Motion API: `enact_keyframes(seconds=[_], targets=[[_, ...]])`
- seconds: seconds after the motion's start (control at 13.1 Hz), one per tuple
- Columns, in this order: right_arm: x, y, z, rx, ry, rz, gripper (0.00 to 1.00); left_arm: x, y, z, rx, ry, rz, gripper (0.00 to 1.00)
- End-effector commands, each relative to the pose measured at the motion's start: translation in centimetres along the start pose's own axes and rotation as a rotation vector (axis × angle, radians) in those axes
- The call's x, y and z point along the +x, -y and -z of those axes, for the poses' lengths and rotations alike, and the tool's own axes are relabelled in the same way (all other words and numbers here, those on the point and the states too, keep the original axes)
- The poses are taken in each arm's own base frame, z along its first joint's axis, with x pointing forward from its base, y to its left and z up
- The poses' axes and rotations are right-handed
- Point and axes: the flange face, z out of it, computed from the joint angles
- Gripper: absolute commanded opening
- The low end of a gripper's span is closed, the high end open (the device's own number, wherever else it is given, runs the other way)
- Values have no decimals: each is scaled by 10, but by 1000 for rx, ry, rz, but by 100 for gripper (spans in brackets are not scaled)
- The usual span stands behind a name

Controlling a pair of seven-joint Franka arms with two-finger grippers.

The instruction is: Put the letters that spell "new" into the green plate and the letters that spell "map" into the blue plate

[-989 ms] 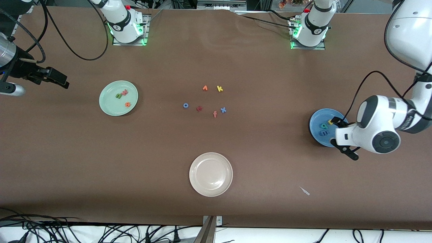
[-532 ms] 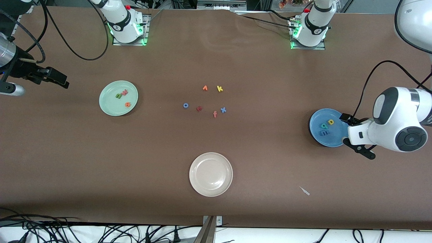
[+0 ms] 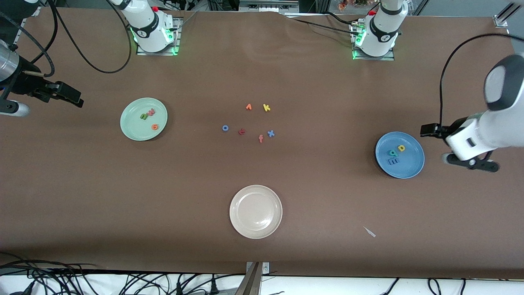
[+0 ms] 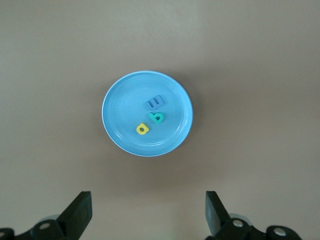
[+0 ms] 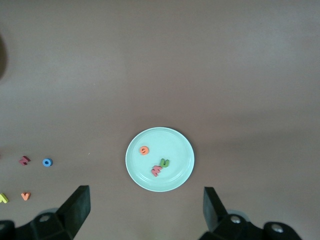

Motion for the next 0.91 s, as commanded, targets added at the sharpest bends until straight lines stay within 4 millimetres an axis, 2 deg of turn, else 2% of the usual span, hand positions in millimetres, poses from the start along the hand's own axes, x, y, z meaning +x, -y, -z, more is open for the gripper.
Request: enact_keyframes(seconds=[0.0,0.15,0.23,0.38,0.53,0.68,0.84], targets=[[-5,-2,2,2,0,-10,100,-50,-25,58,-8,-102,107,100],[-5,-2,2,2,0,-10,100,-75,-42,94,6,-173,90,100],[-5,-2,3,3,-2,-12,100,-85,-50,107,13,-199,71,100],[-5,-3,3,3,-2,-13,100,-98,-54,122,17,-232,78,100],[-4,-2,2,3,-2,-13,100,-108,-52,118,21,-222,74,100],[-4,-2,2,3,-2,-13,100,-110,-51,102,32,-188,74,100],[-4,-3,2,3,-2,-16,100,-110,-36,100,23,-185,99,100]])
